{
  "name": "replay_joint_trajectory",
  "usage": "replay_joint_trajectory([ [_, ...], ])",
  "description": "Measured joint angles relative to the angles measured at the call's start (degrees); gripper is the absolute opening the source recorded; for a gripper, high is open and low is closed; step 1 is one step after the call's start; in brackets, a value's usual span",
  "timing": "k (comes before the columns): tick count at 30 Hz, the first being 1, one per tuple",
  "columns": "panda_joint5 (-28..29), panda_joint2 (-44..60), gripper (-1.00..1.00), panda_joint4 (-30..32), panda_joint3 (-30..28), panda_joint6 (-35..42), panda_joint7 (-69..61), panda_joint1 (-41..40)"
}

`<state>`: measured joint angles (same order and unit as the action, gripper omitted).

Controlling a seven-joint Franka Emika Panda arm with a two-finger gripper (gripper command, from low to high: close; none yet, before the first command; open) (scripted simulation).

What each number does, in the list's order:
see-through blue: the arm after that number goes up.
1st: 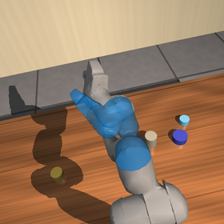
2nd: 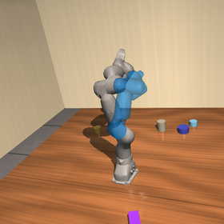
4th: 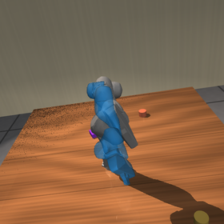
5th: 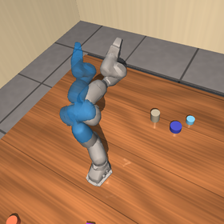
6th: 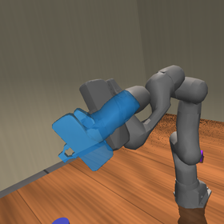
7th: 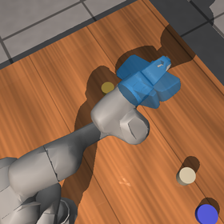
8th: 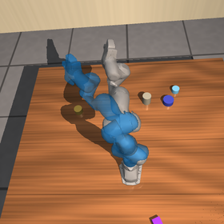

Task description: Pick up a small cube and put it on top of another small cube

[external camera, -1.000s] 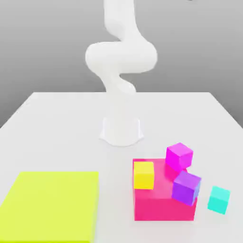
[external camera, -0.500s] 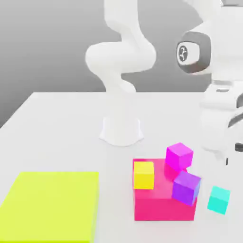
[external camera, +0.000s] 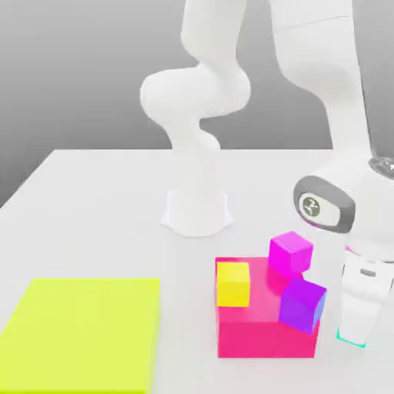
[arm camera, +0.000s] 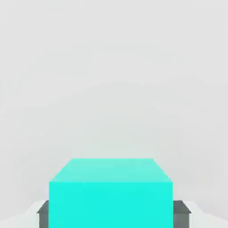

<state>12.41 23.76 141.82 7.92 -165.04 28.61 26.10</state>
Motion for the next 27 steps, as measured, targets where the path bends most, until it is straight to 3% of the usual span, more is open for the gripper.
replay_joint_trajectory([
  [3, -0.2, -1.3, -1.0, 0.3, 0.9, 1.1, -0.2, -0.8],
  [8, -5.2, -10.7, -1.0, 1.5, 4.0, 8.4, -4.4, -3.4],
  [18, -12.5, -31.0, -1.0, 1.4, -0.3, 28.0, -1.4, -11.9],
  [23, -12.8, -25.2, -1.0, 4.3, -0.5, 20.3, 0.7, -12.4],
  [24, -12.6, -24.1, 1.0, 4.6, -0.8, 19.0, 0.9, -12.2],
  [27, -12.6, -24.1, 1.0, 4.6, -0.8, 19.0, 0.9, -12.3],
])
